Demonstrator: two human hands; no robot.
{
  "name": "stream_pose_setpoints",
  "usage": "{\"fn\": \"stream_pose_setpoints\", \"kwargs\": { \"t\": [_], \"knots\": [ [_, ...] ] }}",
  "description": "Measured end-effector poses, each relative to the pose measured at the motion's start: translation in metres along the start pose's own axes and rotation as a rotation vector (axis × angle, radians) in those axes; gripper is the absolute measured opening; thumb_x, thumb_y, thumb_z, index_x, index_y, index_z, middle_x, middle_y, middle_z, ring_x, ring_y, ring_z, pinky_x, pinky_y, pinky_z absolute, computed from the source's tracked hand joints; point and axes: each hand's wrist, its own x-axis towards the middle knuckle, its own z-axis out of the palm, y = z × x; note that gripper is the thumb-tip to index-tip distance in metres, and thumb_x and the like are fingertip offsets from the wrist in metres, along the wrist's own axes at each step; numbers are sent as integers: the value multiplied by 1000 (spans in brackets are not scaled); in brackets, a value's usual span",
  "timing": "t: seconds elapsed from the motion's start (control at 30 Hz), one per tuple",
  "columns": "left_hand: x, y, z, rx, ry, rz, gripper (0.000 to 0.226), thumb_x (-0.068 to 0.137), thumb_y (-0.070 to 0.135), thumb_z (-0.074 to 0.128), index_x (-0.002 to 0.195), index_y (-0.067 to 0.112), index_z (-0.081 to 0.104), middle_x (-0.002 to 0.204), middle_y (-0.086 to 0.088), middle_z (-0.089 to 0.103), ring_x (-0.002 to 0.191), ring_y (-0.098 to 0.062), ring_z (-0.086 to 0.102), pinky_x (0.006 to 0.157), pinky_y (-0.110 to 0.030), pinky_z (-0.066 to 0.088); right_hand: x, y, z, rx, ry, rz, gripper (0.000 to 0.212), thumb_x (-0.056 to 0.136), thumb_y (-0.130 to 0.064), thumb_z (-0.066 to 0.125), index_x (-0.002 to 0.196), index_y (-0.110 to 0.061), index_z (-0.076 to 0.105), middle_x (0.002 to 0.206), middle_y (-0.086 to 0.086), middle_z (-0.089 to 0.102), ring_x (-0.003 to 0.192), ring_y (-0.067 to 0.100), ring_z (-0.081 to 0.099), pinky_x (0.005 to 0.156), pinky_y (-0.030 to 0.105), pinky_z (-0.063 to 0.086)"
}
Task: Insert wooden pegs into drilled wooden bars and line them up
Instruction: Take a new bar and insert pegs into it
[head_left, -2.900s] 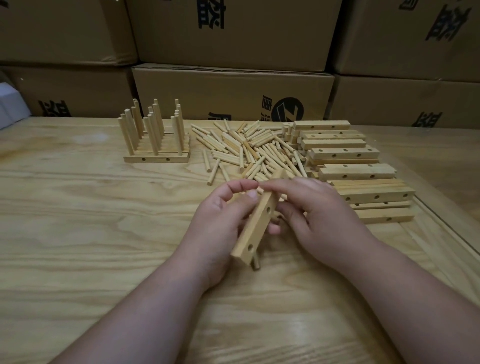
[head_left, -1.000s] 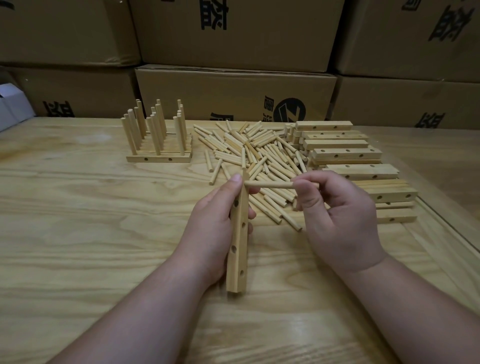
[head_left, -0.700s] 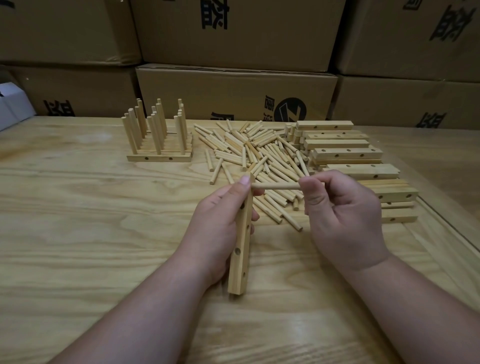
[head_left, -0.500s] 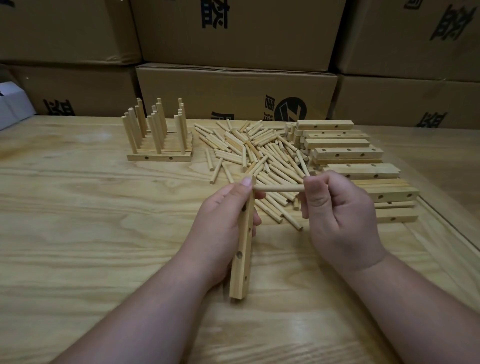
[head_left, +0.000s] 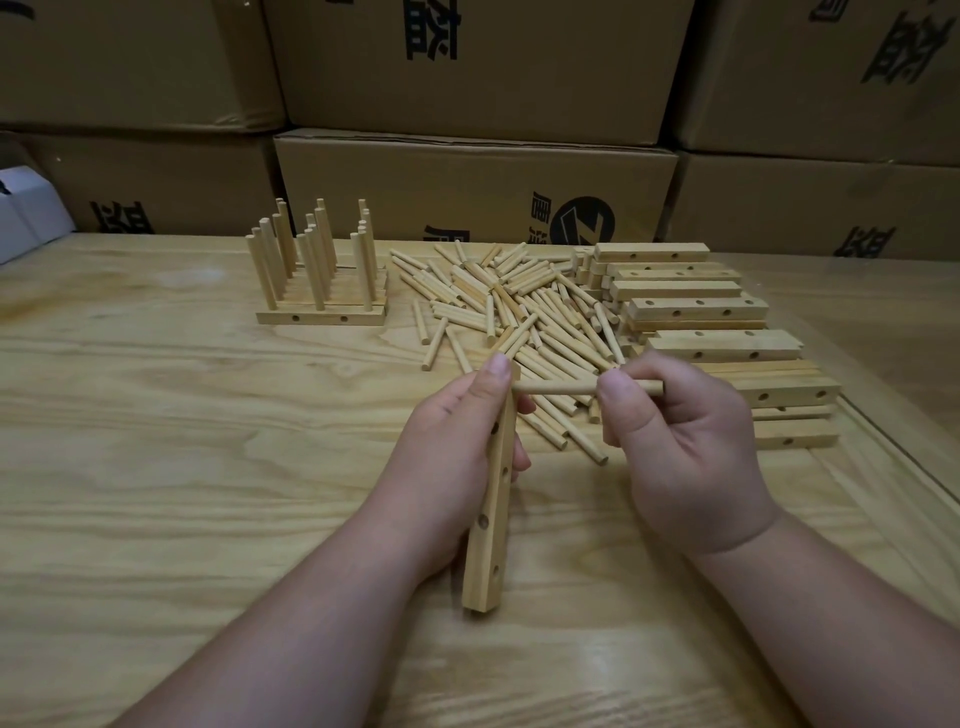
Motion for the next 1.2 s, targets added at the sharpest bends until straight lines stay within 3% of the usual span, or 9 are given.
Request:
{"fn": "stream_pose_setpoints", "kwargs": {
  "t": [0.17, 0.4, 0.5, 0.63, 0.7, 0.83, 0.93, 1.07, 1.2],
  "knots": [
    [1, -1, -1, -3, 8, 2, 50, 86, 72, 48, 81, 29, 72, 59, -5, 63, 56, -16, 59, 60, -33, 47, 0, -1, 0, 16, -28, 78, 44, 94, -33, 50, 60, -6, 55, 55, 2, 50, 48, 9, 44, 48, 24, 38],
    [2, -2, -2, 5, -3, -3, 50, 87, 72, 48, 82, 29, 72, 60, -4, 63, 57, -17, 59, 62, -34, 49, 0, -1, 0, 71, -32, 118, 46, 95, -35, 49, 58, -9, 51, 53, 7, 46, 47, 9, 40, 48, 25, 36],
    [2, -2, -2, -24, 3, 3, 49, 87, 72, 49, 83, 29, 72, 60, -5, 62, 57, -17, 59, 57, -28, 49, -2, 1, 2, 52, -18, 124, 35, 97, -38, 49, 66, -22, 55, 55, 0, 51, 48, 7, 44, 48, 20, 37],
    [3, -2, -2, -102, 30, -12, 45, 86, 69, 54, 83, 28, 74, 60, -7, 62, 57, -21, 58, 57, -31, 51, -3, 7, 5, 57, -5, 145, 8, 97, -33, 55, 92, -33, 61, 67, -5, 59, 55, 14, 54, 47, 28, 45],
    [3, -1, -3, -139, 58, -19, 44, 86, 67, 56, 81, 27, 74, 59, -7, 60, 57, -22, 57, 57, -33, 52, -2, 9, 6, 30, -3, 130, 11, 95, -24, 61, 94, -35, 63, 76, -12, 62, 64, 12, 59, 54, 20, 47],
    [4, 0, -2, -188, 116, -34, 45, 94, 62, 55, 79, 24, 75, 57, -7, 57, 55, -22, 56, 57, -34, 51, 1, 11, 5, -103, -53, 51, 16, 91, -12, 69, 104, -20, 70, 95, -14, 64, 88, 7, 64, 73, 10, 46],
    [3, 2, -1, -171, 122, -36, 46, 95, 61, 52, 78, 24, 74, 57, -8, 56, 56, -23, 56, 61, -37, 50, 3, 11, 3, -201, -69, -15, 17, 91, -12, 67, 107, -9, 74, 93, -8, 65, 86, 1, 62, 75, 7, 44],
    [2, 2, 0, -116, 124, -27, 46, 94, 63, 51, 80, 25, 74, 56, -8, 58, 59, -25, 58, 67, -39, 51, 6, 10, -2, -276, -85, -50, 19, 92, -17, 65, 106, -9, 75, 87, -10, 64, 82, -4, 60, 74, 6, 41],
    [2, 1, -1, -95, 129, -28, 45, 94, 64, 52, 82, 26, 74, 58, -7, 59, 61, -24, 61, 69, -39, 52, 10, 10, -7, -332, -134, -75, 19, 94, -18, 66, 109, -12, 76, 83, -9, 67, 79, 3, 63, 70, 15, 48]
  ]
}}
